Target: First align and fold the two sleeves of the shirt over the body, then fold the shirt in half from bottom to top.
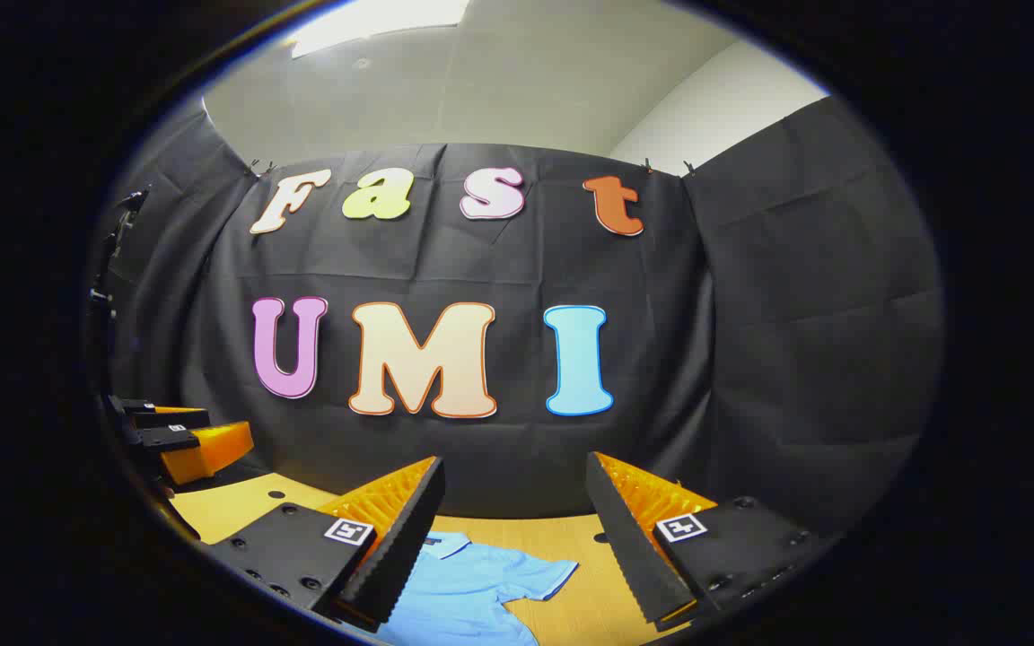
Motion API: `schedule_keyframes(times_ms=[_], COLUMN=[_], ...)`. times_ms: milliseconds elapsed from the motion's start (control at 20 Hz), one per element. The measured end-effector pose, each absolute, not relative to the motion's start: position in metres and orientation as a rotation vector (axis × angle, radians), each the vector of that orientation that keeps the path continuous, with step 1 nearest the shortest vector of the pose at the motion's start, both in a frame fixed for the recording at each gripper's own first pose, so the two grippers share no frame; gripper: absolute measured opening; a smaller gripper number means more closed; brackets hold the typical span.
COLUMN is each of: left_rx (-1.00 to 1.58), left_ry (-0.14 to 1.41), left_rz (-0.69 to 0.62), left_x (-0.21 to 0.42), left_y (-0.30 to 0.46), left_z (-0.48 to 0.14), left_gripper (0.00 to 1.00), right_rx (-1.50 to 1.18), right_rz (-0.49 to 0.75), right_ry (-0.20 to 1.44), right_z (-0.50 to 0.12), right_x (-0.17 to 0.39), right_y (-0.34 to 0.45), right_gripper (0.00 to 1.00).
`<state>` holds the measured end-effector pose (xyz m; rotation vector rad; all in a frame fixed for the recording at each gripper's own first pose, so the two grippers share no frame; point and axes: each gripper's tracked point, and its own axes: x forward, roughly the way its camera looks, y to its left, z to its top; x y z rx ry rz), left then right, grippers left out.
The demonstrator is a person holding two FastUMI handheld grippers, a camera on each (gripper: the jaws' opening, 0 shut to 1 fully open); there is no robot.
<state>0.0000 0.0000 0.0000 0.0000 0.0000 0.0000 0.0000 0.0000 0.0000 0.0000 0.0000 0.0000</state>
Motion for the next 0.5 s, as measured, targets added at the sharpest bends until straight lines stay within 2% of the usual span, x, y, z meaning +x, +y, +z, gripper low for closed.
schedule_keyframes(times_ms=[500], left_rx=[0.030], left_ry=[-0.010], left_rz=[-0.010], left_x=[0.001], left_y=[0.005], left_z=[0.001], left_gripper=[0.94], right_rx=[-0.012], right_rz=[-0.012], right_ry=[0.003], right_z=[0.002], right_x=[0.013], right_y=[-0.001], right_gripper=[0.98])
